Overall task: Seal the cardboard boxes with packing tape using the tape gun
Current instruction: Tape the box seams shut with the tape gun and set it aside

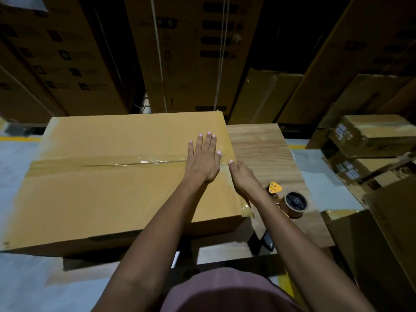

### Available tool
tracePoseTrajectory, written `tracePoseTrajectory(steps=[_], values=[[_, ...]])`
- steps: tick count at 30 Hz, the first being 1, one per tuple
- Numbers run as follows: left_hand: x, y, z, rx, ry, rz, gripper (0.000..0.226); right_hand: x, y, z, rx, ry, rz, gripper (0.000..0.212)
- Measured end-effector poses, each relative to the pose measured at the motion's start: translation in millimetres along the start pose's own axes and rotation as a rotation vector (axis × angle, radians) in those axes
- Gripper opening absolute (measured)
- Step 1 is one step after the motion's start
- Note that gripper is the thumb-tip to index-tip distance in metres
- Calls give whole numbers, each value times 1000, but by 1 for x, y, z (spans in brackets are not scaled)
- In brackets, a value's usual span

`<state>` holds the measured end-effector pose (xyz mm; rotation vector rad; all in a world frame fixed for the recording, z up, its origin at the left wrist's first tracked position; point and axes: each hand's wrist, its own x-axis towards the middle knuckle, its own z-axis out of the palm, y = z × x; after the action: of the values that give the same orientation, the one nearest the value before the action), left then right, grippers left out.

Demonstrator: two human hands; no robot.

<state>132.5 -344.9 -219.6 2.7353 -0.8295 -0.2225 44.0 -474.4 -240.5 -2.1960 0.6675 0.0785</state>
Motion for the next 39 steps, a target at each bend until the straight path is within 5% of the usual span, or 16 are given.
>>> tracePoseTrajectory(steps=[7, 14, 23, 27, 33, 39], values=[[1, -4, 1, 2, 10, 6, 61, -115, 29, 11, 187, 134, -77, 43], [-2, -4, 0, 3, 20, 32, 62, -127, 42, 36, 239, 394, -286, 96], [-7, 0, -5, 14, 21, 29, 62, -109, 67, 21, 23, 323, -548, 101], [-13, 4, -7, 30, 51, 18, 60, -110, 77, 19, 43, 231, -560, 62], [-31, 9, -7, 29, 73, -53, 57, -110, 81, 9, 65, 148, -633, 84], [-56, 21, -3, 5, 78, -106, 57, -113, 85, -7, 144, 30, -615, 79]])
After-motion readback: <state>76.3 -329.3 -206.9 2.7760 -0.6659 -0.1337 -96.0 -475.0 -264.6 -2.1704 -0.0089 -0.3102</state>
